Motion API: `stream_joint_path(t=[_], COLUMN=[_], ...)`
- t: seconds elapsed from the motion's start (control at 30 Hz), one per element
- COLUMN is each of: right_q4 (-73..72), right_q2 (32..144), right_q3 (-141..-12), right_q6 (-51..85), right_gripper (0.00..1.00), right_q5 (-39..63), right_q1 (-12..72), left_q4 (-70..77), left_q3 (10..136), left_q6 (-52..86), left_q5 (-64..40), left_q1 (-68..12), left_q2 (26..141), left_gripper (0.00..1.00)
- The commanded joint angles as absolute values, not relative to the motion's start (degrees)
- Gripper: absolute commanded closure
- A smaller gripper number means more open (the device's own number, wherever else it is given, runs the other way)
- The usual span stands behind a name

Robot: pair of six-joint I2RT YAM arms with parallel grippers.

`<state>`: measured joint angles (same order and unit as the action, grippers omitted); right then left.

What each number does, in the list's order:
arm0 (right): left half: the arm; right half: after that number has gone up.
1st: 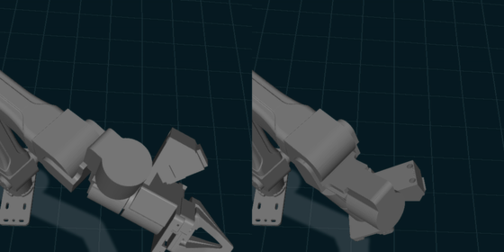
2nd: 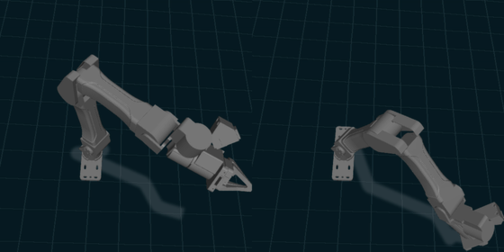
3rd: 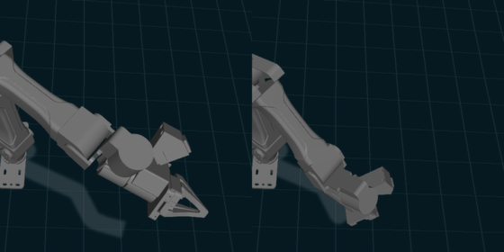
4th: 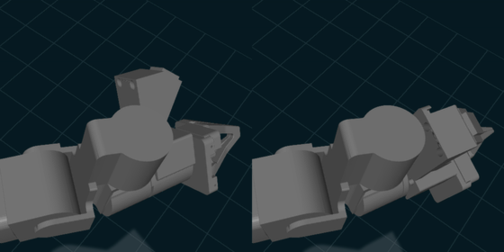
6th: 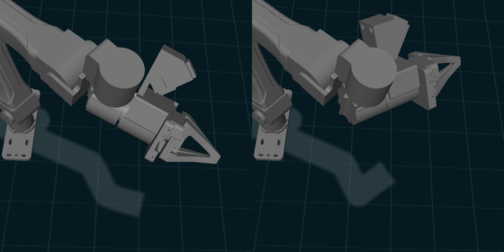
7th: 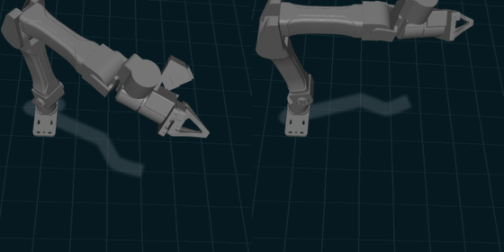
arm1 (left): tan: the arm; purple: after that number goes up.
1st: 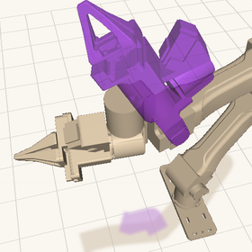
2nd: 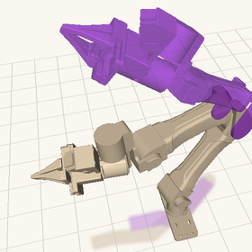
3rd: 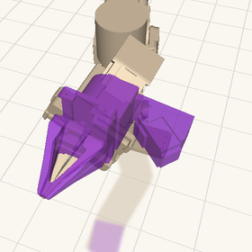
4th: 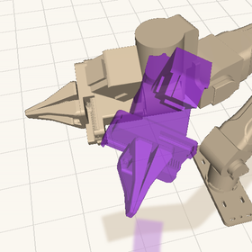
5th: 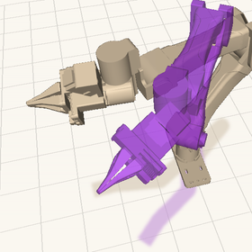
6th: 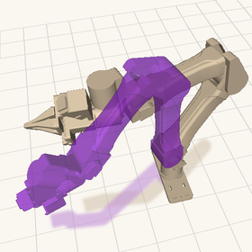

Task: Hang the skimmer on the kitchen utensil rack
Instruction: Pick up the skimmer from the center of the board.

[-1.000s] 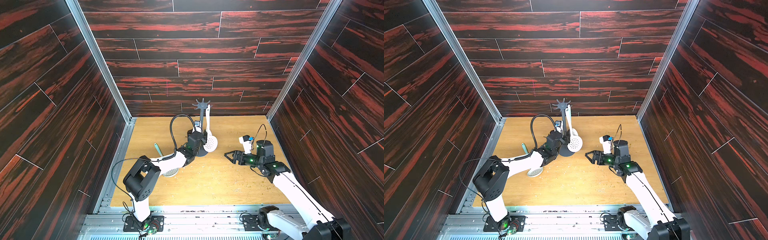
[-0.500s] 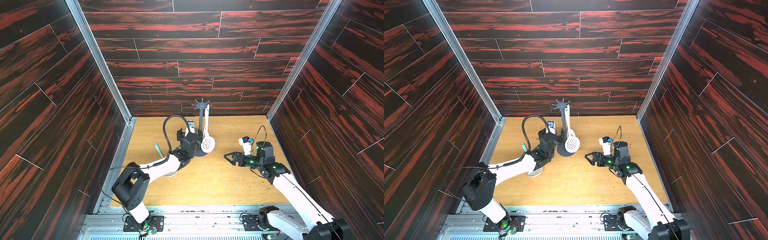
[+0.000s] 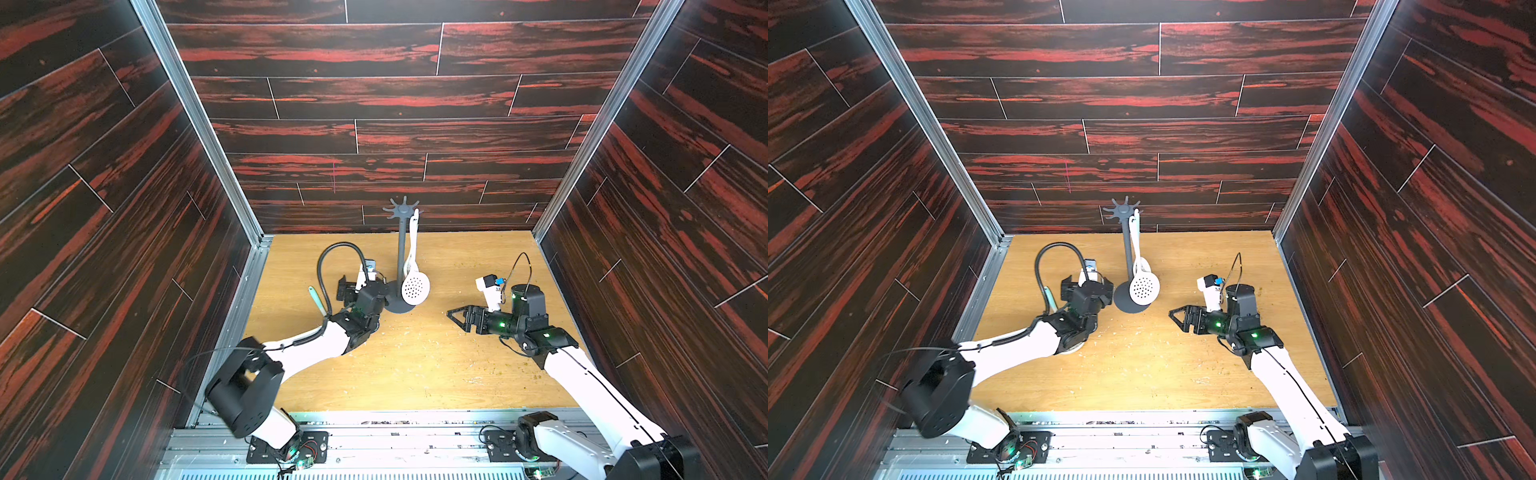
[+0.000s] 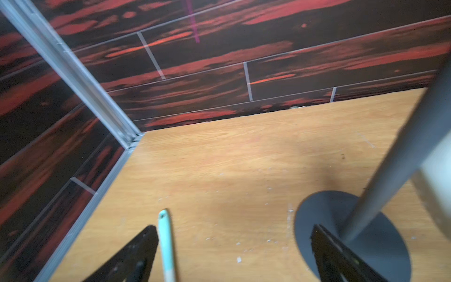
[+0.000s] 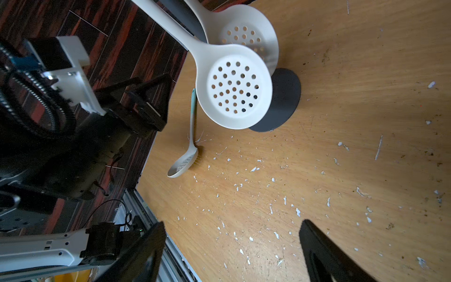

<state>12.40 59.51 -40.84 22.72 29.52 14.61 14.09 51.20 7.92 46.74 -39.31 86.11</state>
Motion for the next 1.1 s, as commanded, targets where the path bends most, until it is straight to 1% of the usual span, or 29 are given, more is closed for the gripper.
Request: stream_joint_path(t=[0.0, 0.13, 0.3, 0.43, 0.57, 0.77, 0.93, 1.07], right_q4=[12.2, 12.5, 11.3, 10.0, 8.0, 5.8, 5.3, 4.8], right_q2=[59.9, 59.6, 60.3, 61.6, 61.8, 61.8, 62.9, 62.9], right_q3=[-40.3, -40.0, -39.7, -40.1, -39.8, -38.4, -38.6, -38.6], right_q6=[21.0, 20.6, 20.7, 21.6, 23.1, 24.7, 24.9, 25.1], right_gripper=[0.11, 0.1, 0.08, 0.08, 0.08, 0.08, 0.08, 0.08], right_q5=[29.7, 27.9, 27.3, 28.5, 29.6, 30.4, 30.9, 30.7], right_q1=[14.3, 14.2, 14.2, 14.2, 14.2, 14.2, 14.2, 14.2], left_q4=[2.1, -13.0, -22.3, -28.4, -29.3, -30.6, -31.0, -27.3], left_q3=[50.2, 47.3, 41.7, 38.6, 33.8, 28.4, 25.4, 23.1], left_q6=[15.1, 27.5, 35.3, 42.3, 50.0, 55.7, 58.3, 60.7], left_q5=[50.4, 46.4, 41.4, 35.4, 27.5, 23.5, 21.2, 18.8], left_q1=[-36.0, -30.8, -29.3, -27.7, -26.4, -26.3, -26.3, -26.0], left_q2=[78.6, 70.1, 60.5, 55.5, 50.4, 43.7, 41.6, 42.5], left_gripper=[0.0, 0.0, 0.0, 0.0, 0.0, 0.0, 0.0, 0.0])
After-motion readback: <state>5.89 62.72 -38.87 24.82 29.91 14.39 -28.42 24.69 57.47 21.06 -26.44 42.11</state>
